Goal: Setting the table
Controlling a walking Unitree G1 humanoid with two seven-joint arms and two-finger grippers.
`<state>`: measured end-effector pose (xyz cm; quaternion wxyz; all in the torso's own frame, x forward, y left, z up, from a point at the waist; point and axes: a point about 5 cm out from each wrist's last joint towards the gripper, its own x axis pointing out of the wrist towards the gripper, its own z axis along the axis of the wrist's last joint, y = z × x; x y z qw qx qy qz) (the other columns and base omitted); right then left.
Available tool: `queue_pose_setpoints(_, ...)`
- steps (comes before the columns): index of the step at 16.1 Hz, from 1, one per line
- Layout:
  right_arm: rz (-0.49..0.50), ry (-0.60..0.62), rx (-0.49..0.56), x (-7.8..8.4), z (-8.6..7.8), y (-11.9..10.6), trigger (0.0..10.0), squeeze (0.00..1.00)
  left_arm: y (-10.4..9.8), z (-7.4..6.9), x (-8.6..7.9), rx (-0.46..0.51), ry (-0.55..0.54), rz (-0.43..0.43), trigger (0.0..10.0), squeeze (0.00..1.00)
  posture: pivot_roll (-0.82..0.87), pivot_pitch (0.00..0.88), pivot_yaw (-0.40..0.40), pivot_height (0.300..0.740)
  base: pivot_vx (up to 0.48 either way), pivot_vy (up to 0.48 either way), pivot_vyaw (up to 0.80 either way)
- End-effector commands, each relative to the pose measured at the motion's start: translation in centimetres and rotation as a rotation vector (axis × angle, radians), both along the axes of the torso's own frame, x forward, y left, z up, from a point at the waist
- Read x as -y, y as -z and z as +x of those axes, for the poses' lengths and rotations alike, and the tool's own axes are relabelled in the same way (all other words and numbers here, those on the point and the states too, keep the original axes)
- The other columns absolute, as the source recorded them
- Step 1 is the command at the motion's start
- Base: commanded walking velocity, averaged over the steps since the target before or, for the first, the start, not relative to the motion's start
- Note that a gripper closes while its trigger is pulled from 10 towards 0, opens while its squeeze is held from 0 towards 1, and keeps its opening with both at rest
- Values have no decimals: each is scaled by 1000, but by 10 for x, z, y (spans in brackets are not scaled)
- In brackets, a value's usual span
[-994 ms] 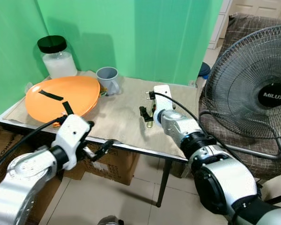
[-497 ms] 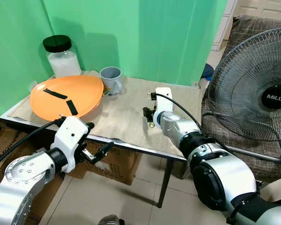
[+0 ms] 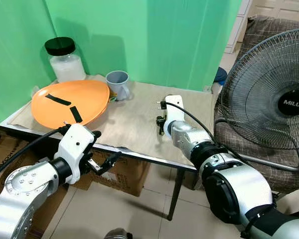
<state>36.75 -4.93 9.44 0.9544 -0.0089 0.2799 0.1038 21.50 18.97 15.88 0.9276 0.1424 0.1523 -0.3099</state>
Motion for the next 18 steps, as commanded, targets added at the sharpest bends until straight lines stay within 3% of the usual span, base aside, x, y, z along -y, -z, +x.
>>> queue_pose_setpoints(1,-28,-14,-18,-1,-3,5,0,0,-1,-3,2,-5,19,11,10000,0,158,0,13,740,0,0,0)
queue_pose_setpoints(11,-13,-2,-95,1,-11,18,0,0,2,-5,1,-2,7,24,10000,0,159,0,4,740,0,0,0)
queue_pose_setpoints(18,15,-31,-48,9,0,2,0,0,-2,-1,-1,21,-9,33,10000,0,159,0,2,740,0,0,0)
